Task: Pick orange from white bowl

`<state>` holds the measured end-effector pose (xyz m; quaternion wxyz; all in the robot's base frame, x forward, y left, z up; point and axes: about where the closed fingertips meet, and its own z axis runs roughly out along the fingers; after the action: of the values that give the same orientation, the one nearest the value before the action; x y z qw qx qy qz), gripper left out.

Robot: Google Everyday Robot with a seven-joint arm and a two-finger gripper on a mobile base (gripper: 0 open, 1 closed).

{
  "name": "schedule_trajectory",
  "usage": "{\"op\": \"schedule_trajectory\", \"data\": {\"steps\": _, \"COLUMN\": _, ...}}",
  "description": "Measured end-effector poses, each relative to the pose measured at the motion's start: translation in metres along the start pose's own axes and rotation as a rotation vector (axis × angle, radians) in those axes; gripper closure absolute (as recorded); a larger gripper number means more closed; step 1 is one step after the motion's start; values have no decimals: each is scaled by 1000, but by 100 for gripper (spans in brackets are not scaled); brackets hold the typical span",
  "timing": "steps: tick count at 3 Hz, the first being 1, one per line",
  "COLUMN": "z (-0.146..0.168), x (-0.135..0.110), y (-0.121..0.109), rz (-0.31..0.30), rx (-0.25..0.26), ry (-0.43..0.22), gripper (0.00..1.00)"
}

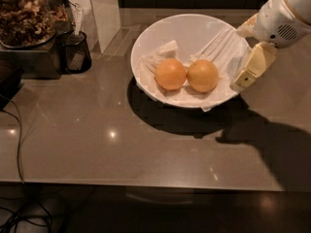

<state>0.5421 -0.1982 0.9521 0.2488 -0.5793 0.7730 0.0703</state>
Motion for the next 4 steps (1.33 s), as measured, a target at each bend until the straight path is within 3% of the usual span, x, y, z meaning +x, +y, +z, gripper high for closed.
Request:
{"op": "schedule_trajectory", "data": {"steps": 1, "z": 3, "x": -1, "y": -1, "rz": 2, "rx": -8, "ry": -3, "gripper": 29}}
{"op": "schedule_trajectory", "data": {"steps": 2, "z": 3, "x": -1, "y": -1, "rz": 2, "rx": -8, "ry": -3, "gripper": 26}}
{"op": "schedule_trajectory", "data": {"steps": 4, "z": 53, "x": -18, "y": -20, "rz": -4, "rx": -102, "ry": -28, "gripper": 26}}
